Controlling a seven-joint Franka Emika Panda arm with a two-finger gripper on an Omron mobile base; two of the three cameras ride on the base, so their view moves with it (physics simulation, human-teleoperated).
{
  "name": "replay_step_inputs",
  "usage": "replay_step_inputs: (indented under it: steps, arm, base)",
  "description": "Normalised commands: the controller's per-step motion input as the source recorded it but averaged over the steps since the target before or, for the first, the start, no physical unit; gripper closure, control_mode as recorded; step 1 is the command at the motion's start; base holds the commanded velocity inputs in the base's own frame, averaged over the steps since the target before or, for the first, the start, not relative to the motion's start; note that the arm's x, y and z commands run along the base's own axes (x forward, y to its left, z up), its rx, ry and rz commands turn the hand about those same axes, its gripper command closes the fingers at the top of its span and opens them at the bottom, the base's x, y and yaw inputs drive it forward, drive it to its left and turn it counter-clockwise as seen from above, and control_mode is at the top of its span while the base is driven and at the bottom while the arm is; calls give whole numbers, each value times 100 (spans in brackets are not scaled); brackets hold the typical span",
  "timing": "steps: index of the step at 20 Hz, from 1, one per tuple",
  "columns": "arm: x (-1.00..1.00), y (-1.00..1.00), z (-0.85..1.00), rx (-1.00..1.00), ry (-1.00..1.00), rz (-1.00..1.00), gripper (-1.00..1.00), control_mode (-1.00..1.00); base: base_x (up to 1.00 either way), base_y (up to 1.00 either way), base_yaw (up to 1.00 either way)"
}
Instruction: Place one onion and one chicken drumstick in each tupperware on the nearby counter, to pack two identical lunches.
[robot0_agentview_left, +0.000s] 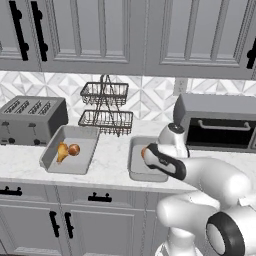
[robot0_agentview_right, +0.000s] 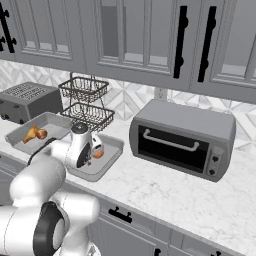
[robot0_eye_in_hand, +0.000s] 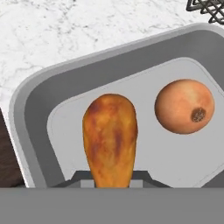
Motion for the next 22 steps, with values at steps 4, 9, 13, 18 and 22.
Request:
replay_step_inputs:
  steps: [4, 9, 13, 18, 22]
  arm:
    - [33, 0, -37, 0, 0, 6, 100, -100]
    - [18, 0, -4, 0, 0, 1, -100, -100]
    - [12, 0, 0, 0, 1, 0, -100, -100]
    - [-42, 0, 59, 0, -3, 0, -100, -100]
    - [-85, 1, 95, -1, -29, -3, -100, -100]
  base:
    - [0, 0, 0]
    - [0, 0, 0]
    - [0, 0, 0]
    - [0, 0, 0]
    - [0, 0, 0]
